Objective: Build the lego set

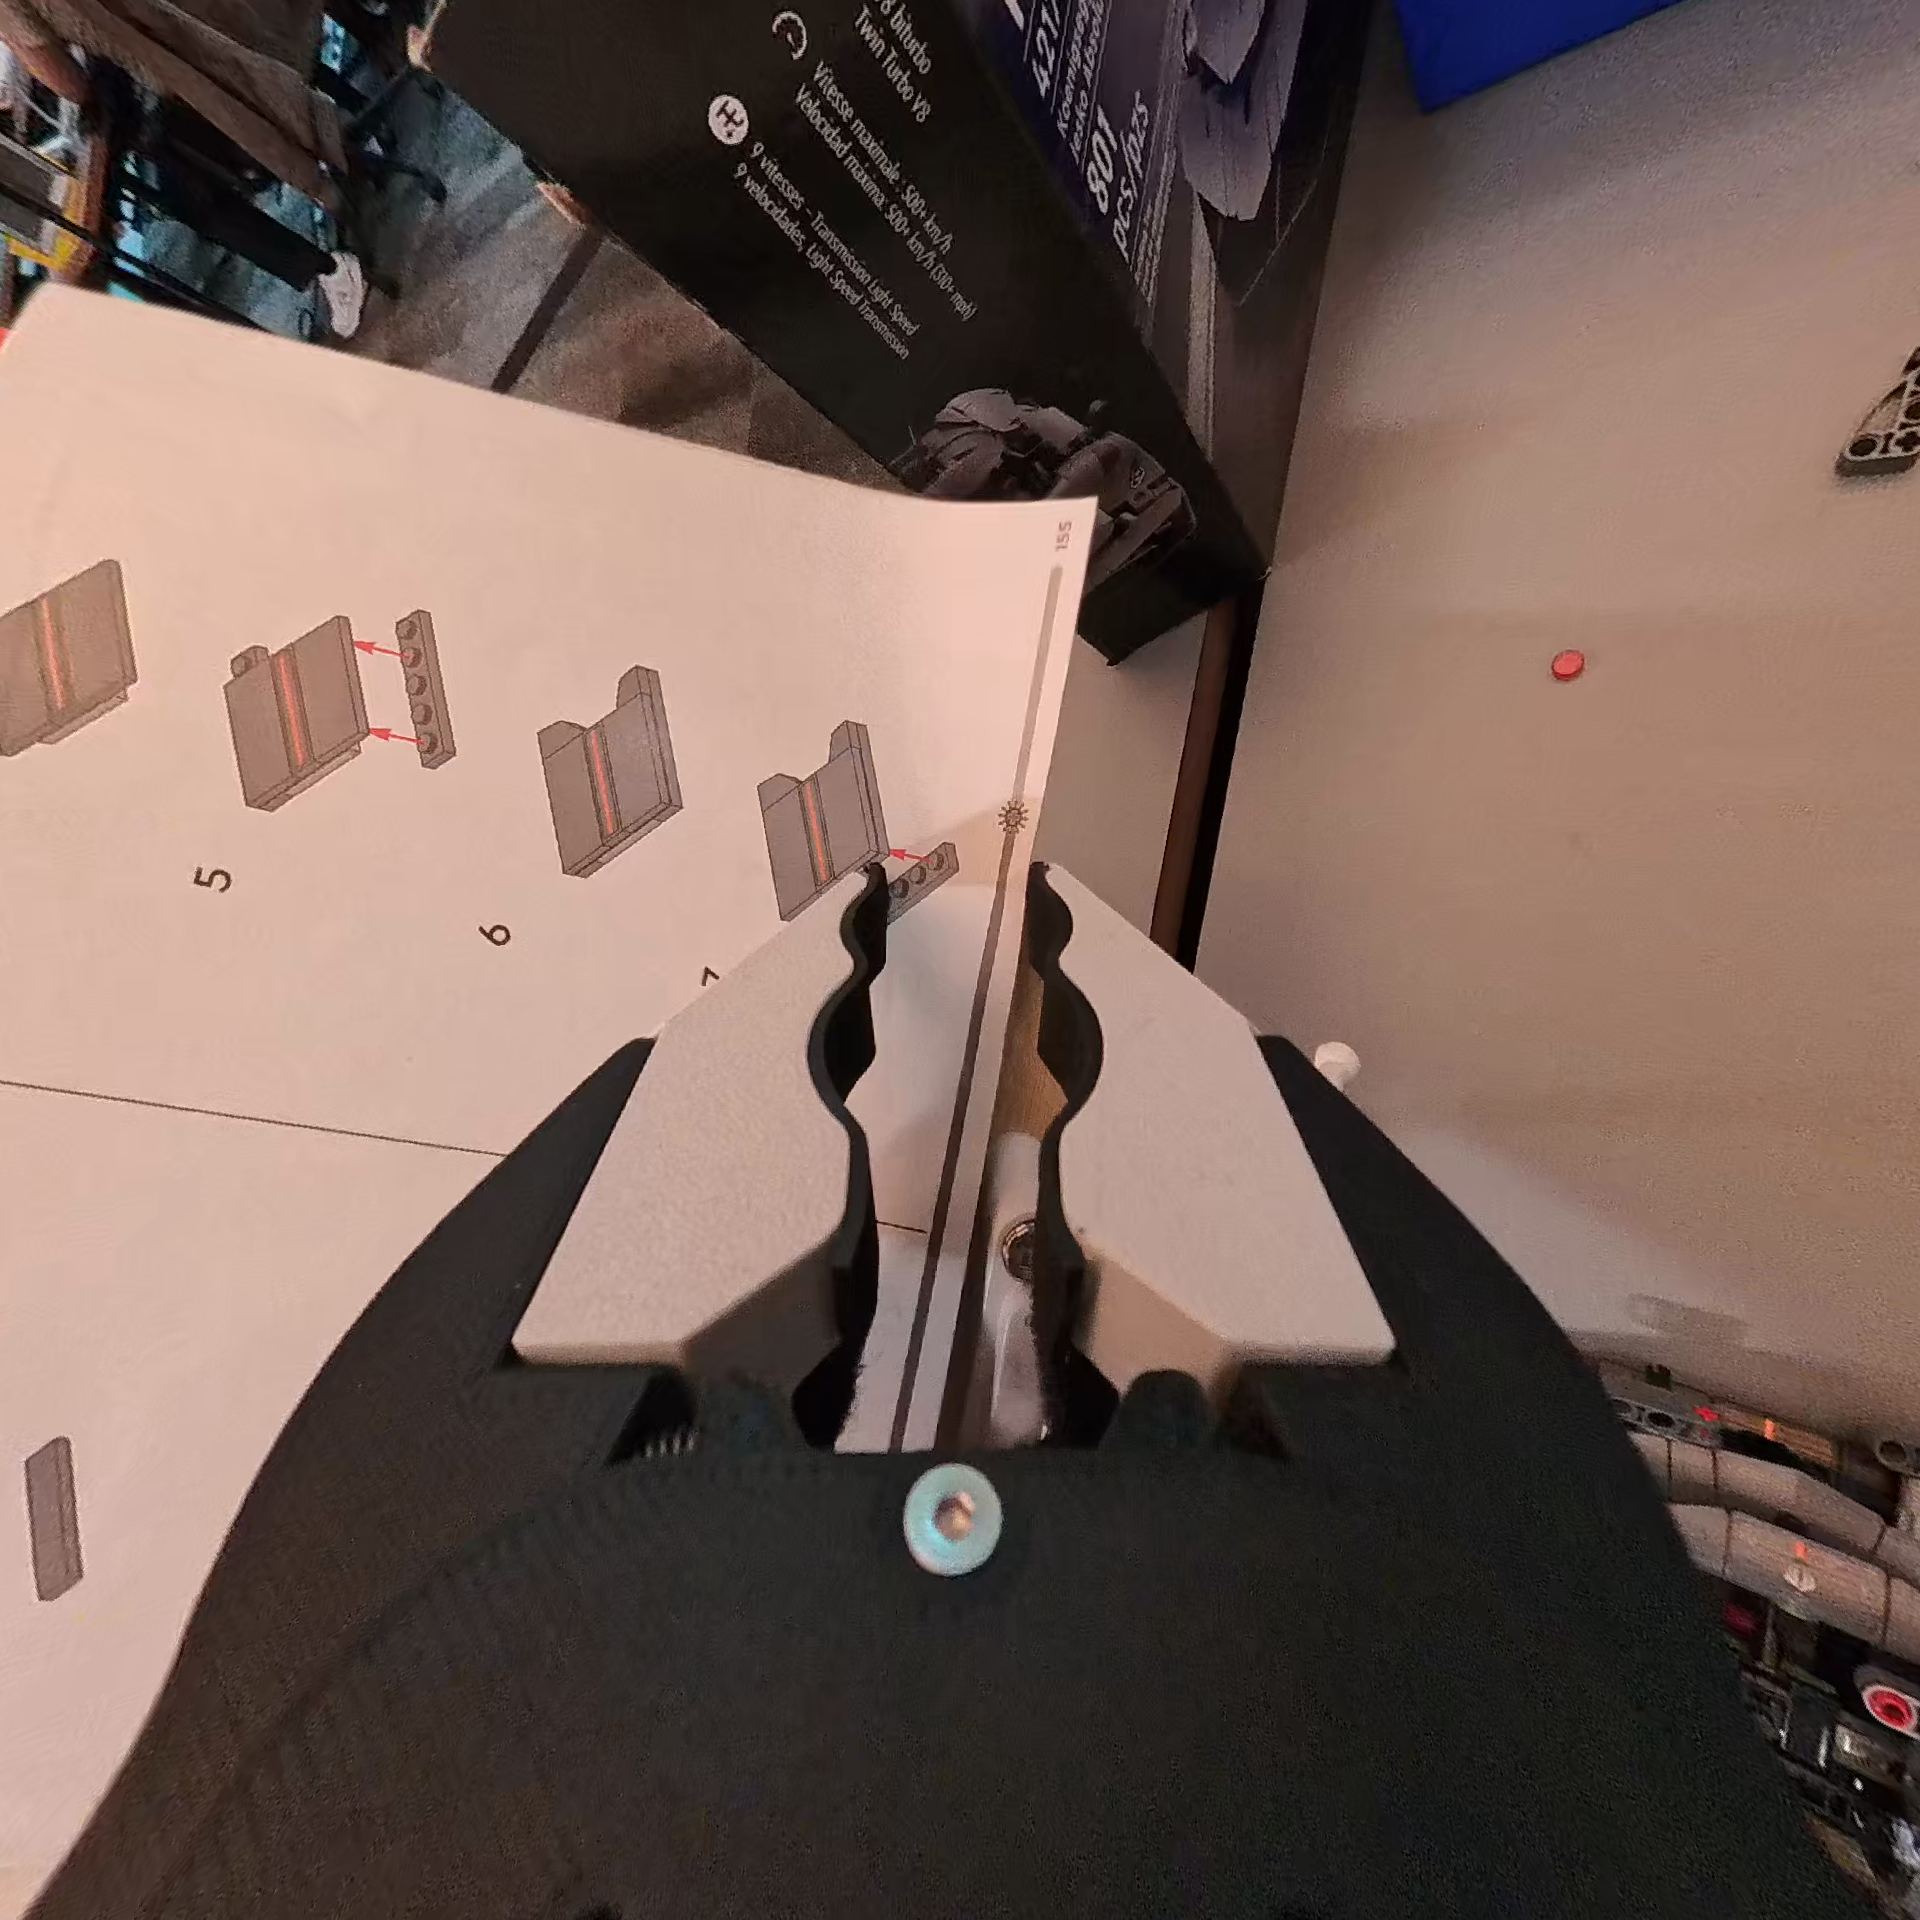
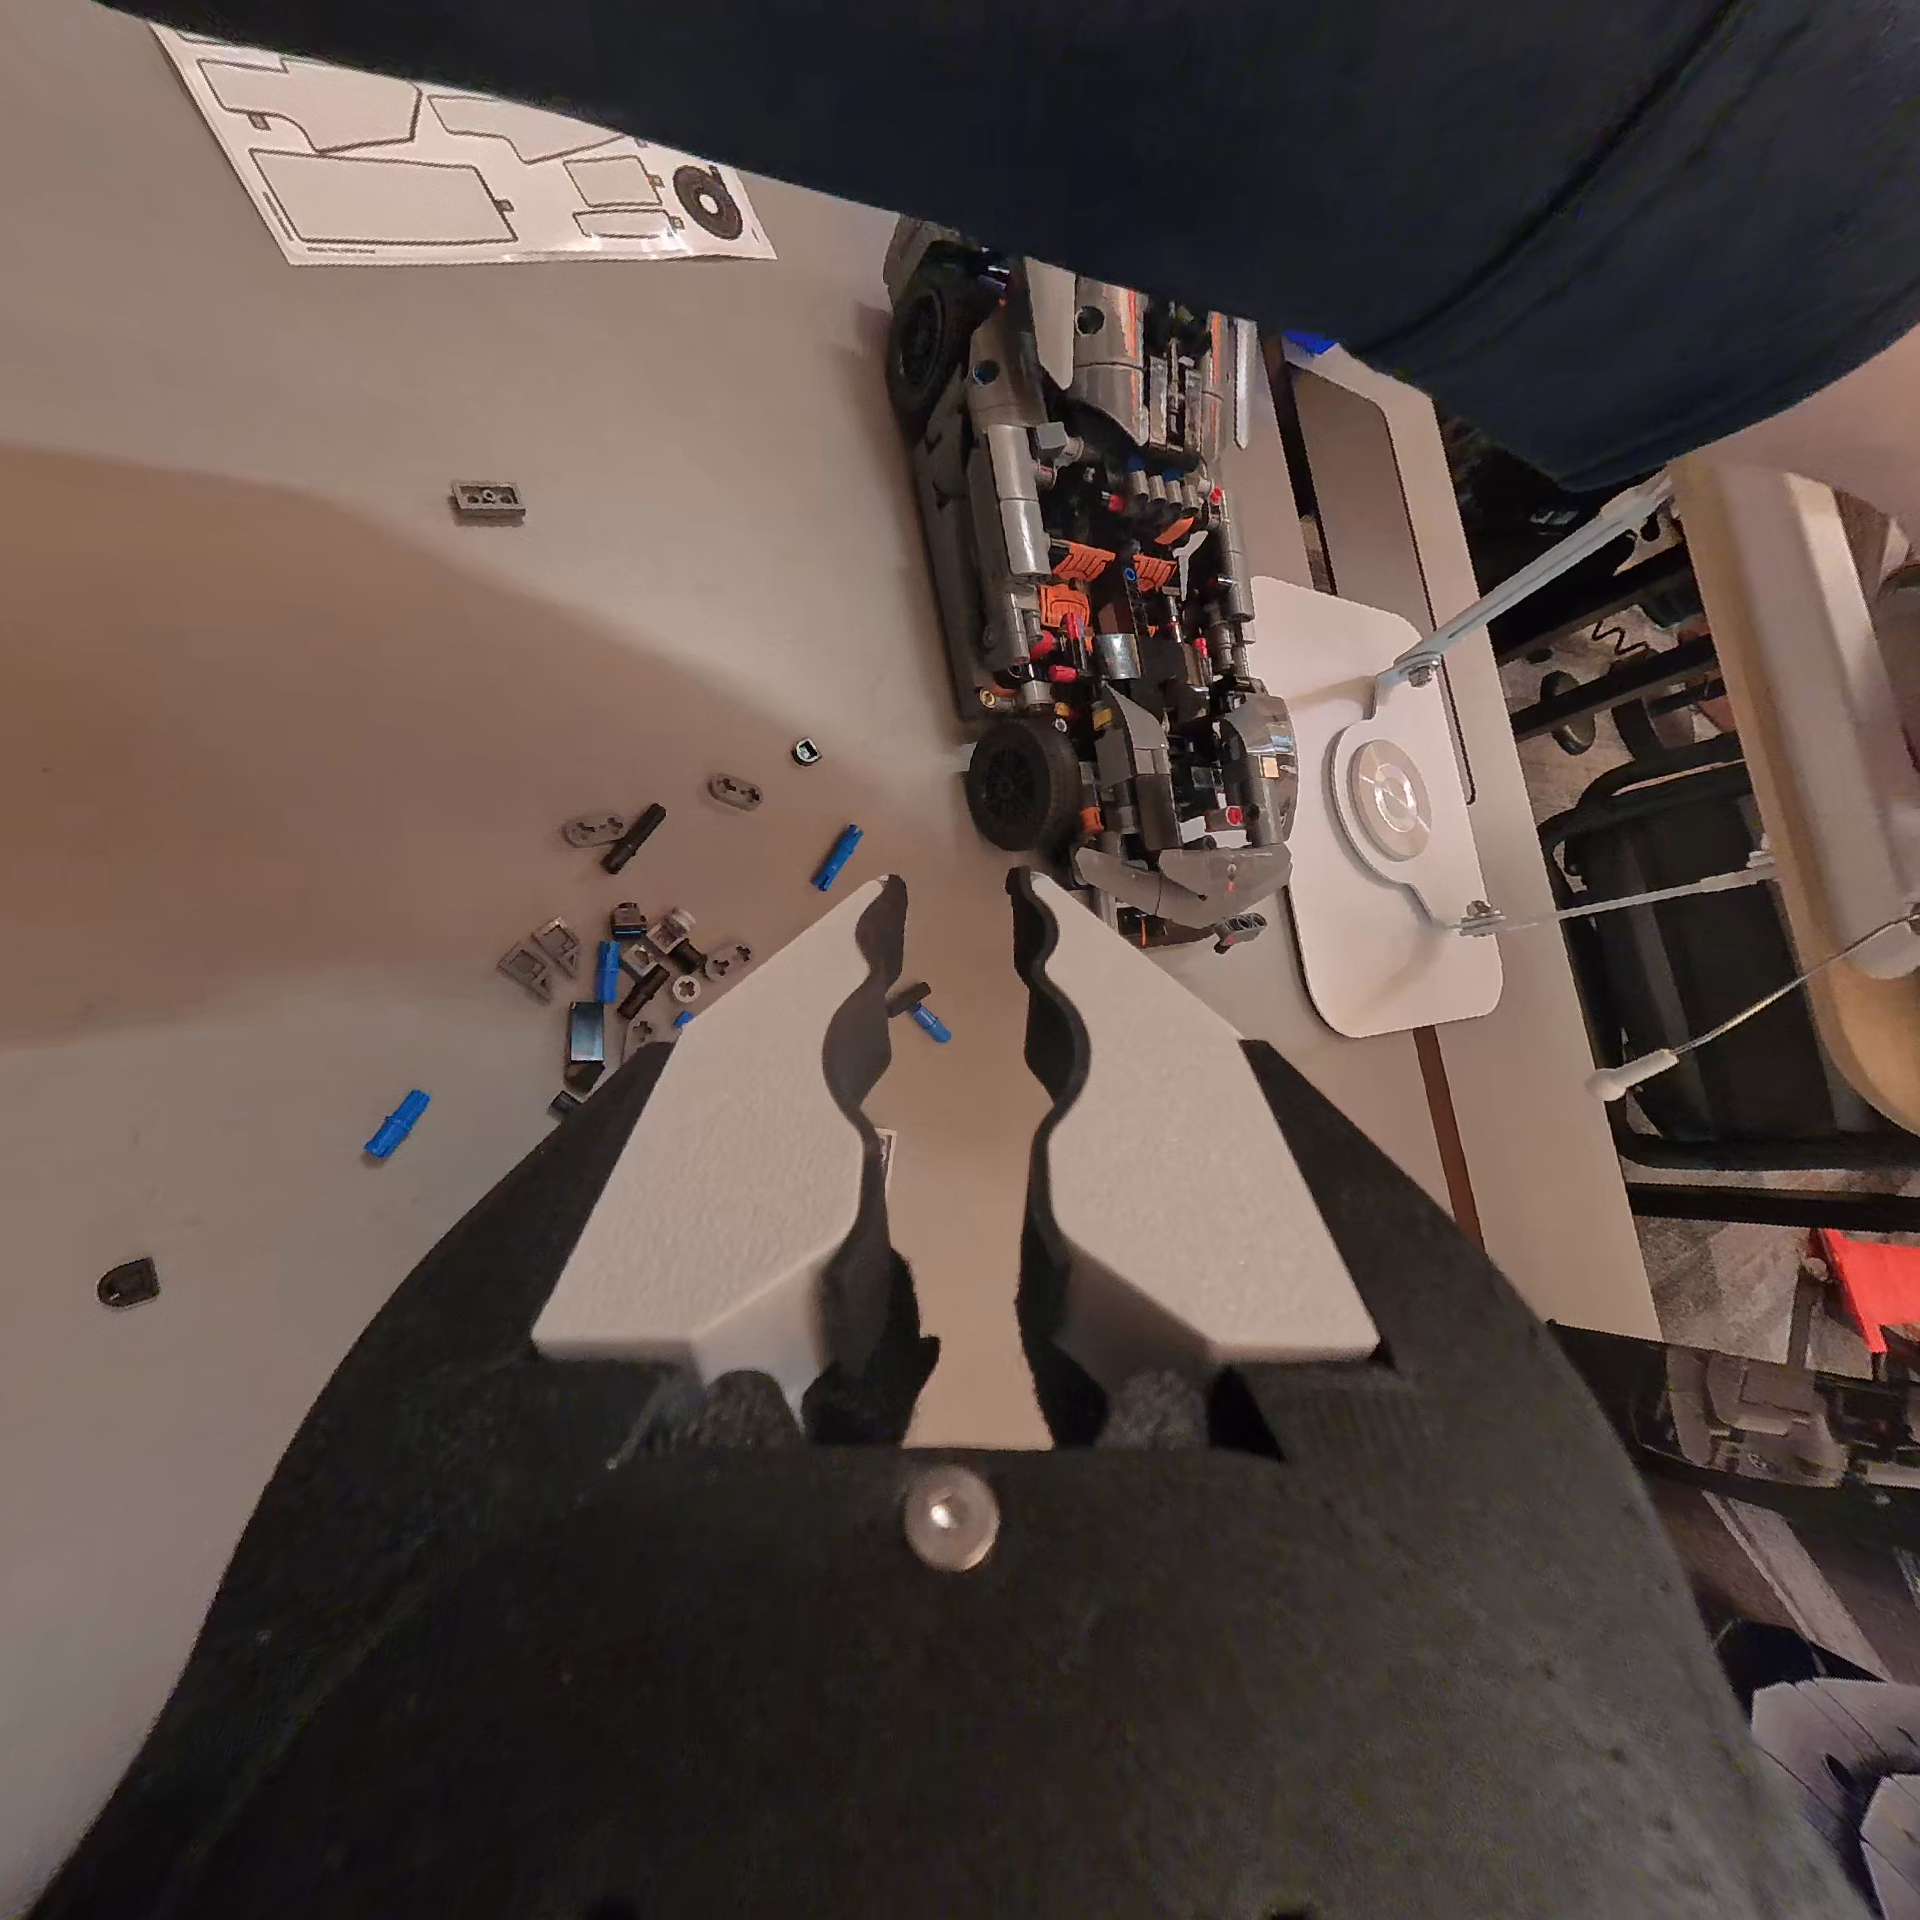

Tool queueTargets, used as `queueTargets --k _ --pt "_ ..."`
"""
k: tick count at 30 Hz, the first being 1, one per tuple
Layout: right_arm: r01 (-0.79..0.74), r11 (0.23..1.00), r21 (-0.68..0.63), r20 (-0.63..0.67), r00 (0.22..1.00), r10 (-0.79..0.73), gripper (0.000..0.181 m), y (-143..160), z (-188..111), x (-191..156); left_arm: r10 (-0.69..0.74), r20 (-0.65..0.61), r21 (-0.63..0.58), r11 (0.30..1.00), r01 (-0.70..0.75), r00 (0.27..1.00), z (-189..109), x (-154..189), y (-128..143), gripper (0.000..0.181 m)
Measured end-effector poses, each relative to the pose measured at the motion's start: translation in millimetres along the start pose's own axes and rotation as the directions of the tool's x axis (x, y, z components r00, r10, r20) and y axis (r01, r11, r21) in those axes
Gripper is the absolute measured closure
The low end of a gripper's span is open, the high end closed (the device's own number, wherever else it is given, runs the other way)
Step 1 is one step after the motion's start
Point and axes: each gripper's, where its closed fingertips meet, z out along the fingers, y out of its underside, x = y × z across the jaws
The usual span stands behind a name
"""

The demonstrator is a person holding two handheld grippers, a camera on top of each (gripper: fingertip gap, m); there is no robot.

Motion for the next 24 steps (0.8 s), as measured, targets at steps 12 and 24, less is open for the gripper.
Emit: queueTargets --k 12,24 --pt "0.003 1.000 0.001 0.009 1.000 -0.003 0.162 -0.5 0.0 -1.2 -0.029 -0.043 -0.025 0.999 0.028 0.999 -0.4 -0.3 -0.1 0.157" --pt "0.006 1.000 -0.001 0.017 1.000 -0.006 0.162 -0.6 1.0 -2.9 -0.003 -0.080 -0.052 0.999 -0.001 0.997 -0.9 -0.2 0.7 0.157"
